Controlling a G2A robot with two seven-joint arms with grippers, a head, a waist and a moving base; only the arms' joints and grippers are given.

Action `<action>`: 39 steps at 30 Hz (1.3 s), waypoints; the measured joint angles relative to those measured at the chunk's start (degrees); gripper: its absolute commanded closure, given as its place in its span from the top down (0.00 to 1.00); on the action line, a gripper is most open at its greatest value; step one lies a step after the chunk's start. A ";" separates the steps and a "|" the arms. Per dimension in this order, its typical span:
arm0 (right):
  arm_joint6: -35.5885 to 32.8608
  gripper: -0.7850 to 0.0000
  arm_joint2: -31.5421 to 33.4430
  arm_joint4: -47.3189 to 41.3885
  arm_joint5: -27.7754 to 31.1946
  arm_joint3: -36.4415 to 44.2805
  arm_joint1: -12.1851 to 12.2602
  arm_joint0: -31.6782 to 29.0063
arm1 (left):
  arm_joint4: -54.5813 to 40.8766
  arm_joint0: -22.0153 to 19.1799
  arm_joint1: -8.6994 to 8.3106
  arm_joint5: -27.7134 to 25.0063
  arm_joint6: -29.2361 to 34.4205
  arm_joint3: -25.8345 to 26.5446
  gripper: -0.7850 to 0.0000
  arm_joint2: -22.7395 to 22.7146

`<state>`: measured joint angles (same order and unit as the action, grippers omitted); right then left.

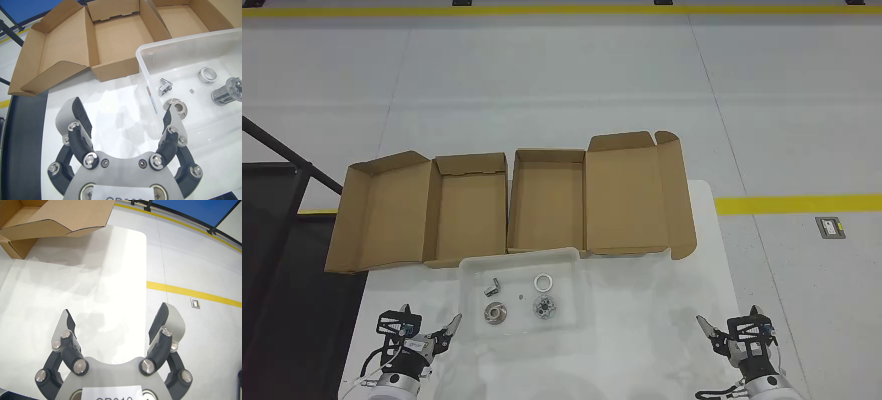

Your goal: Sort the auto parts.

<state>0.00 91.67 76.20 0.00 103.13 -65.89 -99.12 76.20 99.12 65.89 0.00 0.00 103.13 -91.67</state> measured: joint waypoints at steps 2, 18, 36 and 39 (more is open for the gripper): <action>0.00 1.00 0.00 0.00 0.00 0.00 0.00 0.00 | 0.00 0.00 0.00 0.00 0.00 0.00 1.00 0.00; 0.00 1.00 0.00 0.00 0.00 0.00 0.00 0.00 | 0.00 0.00 0.00 0.00 0.00 0.00 1.00 0.00; 0.58 1.00 -0.06 0.56 0.51 0.33 0.03 -0.06 | -0.90 -0.18 0.07 0.09 -0.19 0.04 1.00 -0.21; 4.02 1.00 0.00 5.24 0.68 2.42 0.15 -1.18 | -4.02 0.70 0.11 -1.24 -2.49 0.64 1.00 -2.10</action>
<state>4.02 91.68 81.45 0.68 105.55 -65.74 -100.30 72.19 99.82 66.00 -1.24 -2.49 103.77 -93.77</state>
